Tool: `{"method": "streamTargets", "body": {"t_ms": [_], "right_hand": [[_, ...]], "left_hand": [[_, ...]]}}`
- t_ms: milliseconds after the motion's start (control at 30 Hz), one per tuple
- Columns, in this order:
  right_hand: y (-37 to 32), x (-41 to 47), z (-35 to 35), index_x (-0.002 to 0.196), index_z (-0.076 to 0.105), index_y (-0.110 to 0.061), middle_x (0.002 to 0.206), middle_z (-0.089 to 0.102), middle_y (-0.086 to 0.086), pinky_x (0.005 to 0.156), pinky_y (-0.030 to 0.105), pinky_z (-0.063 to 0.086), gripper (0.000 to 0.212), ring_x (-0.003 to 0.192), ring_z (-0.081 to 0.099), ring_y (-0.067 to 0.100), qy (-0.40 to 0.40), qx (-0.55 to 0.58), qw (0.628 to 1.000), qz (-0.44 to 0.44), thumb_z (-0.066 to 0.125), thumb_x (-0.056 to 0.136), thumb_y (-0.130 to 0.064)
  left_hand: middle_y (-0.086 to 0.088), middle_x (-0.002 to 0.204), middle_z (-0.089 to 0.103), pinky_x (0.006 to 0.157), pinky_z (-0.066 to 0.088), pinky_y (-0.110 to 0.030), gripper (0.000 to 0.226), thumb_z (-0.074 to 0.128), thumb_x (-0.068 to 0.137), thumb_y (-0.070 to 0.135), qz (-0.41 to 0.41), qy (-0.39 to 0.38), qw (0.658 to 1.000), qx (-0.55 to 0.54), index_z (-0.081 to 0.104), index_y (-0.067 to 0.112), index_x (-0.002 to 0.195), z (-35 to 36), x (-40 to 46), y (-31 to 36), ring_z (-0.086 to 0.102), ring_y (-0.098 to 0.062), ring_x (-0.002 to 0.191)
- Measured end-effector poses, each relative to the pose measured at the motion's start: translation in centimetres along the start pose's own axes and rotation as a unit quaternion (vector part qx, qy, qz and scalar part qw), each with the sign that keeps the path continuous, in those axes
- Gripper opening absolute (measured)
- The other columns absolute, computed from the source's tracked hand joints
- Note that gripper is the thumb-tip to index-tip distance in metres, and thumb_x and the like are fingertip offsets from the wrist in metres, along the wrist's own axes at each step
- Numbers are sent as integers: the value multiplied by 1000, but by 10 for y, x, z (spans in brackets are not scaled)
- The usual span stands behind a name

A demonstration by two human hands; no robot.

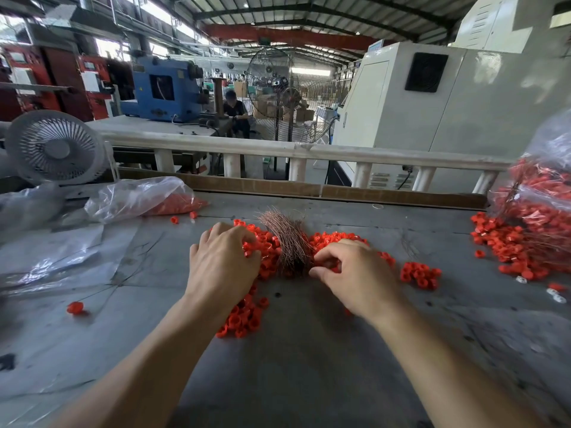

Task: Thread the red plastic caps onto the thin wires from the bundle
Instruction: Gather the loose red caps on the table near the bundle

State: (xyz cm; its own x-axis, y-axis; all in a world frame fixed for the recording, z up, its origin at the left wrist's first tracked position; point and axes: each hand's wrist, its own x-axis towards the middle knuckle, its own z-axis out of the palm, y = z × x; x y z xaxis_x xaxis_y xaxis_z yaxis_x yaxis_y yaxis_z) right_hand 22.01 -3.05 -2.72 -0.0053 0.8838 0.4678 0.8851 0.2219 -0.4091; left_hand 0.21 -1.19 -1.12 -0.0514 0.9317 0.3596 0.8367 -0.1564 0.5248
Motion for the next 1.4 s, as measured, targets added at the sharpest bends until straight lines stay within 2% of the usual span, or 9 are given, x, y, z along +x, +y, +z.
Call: {"method": "streamTargets", "body": {"t_ms": [200, 333, 600, 800, 967, 1100, 1200, 1267, 1400], "right_hand": [[-5, 0, 9, 84, 73, -26, 79, 57, -15, 71, 27, 33, 7, 88, 55, 13, 36, -39, 999, -1, 76, 88, -30], [-4, 0, 10, 88, 73, -26, 85, 63, -12, 75, 28, 42, 7, 88, 55, 14, 49, -30, 998, 12, 78, 86, -30], [-5, 0, 12, 81, 68, -24, 85, 65, -9, 74, 31, 44, 10, 90, 58, 16, 41, -55, 998, 2, 70, 91, -24], [-9, 0, 5, 78, 65, -26, 84, 64, -12, 71, 25, 37, 12, 87, 54, 11, 81, -16, 997, -5, 71, 89, -23], [-18, -2, -4, 82, 67, -23, 85, 66, -10, 78, 30, 49, 9, 86, 61, 12, 115, 35, 992, -45, 72, 88, -19], [-26, -4, -9, 86, 70, -18, 83, 65, -9, 75, 22, 44, 6, 83, 60, 11, 132, 50, 985, -97, 76, 88, -16], [-31, -5, -10, 88, 71, -16, 82, 63, -10, 74, 19, 40, 6, 81, 56, 9, 126, 69, 981, -131, 77, 89, -15], [-33, -5, -9, 90, 73, -17, 84, 65, -11, 76, 19, 42, 4, 83, 58, 8, 125, 110, 977, -132, 77, 90, -16], [-31, -6, -6, 110, 72, -22, 104, 71, -12, 89, 22, 52, 18, 103, 66, 6, 79, 286, 954, -53, 64, 94, -26]], "left_hand": [[5, 131, 57, 105, 30, -38, 27, 65, 94, 37, -1, -24, 1000, 11, 66, 36, 121, 2, 1, -2, 44, -22, 129], [4, 132, 56, 106, 31, -40, 30, 67, 93, 39, -1, -18, 1000, 10, 65, 35, 122, 0, 3, -3, 45, -22, 130], [0, 146, 43, 111, 27, -46, 74, 66, 82, 69, -3, -85, 993, 76, 44, 35, 144, -1, 2, -6, 37, -25, 136], [9, 140, 51, 106, 28, -39, 47, 70, 88, 52, 58, -29, 998, 11, 58, 42, 132, 1, -1, 2, 41, -20, 131], [17, 107, 66, 92, 46, -23, 21, 74, 89, 31, 149, -1, 980, -131, 72, 34, 111, 7, -7, 15, 59, -2, 101], [16, 95, 70, 76, 46, -10, 20, 76, 89, 18, 194, -21, 959, -205, 76, 31, 105, 10, -12, 21, 64, -1, 89], [11, 84, 71, 67, 51, -21, 14, 77, 89, 17, 182, -38, 951, -247, 76, 29, 95, 10, -13, 23, 66, -7, 77], [10, 75, 70, 61, 48, -20, 10, 79, 88, 18, 159, -34, 947, -278, 75, 27, 86, 9, -12, 22, 62, -4, 66], [3, 70, 72, 57, 47, -18, 8, 79, 87, 12, 95, -60, 919, -378, 77, 19, 84, 7, -9, 23, 59, -3, 60]]}}
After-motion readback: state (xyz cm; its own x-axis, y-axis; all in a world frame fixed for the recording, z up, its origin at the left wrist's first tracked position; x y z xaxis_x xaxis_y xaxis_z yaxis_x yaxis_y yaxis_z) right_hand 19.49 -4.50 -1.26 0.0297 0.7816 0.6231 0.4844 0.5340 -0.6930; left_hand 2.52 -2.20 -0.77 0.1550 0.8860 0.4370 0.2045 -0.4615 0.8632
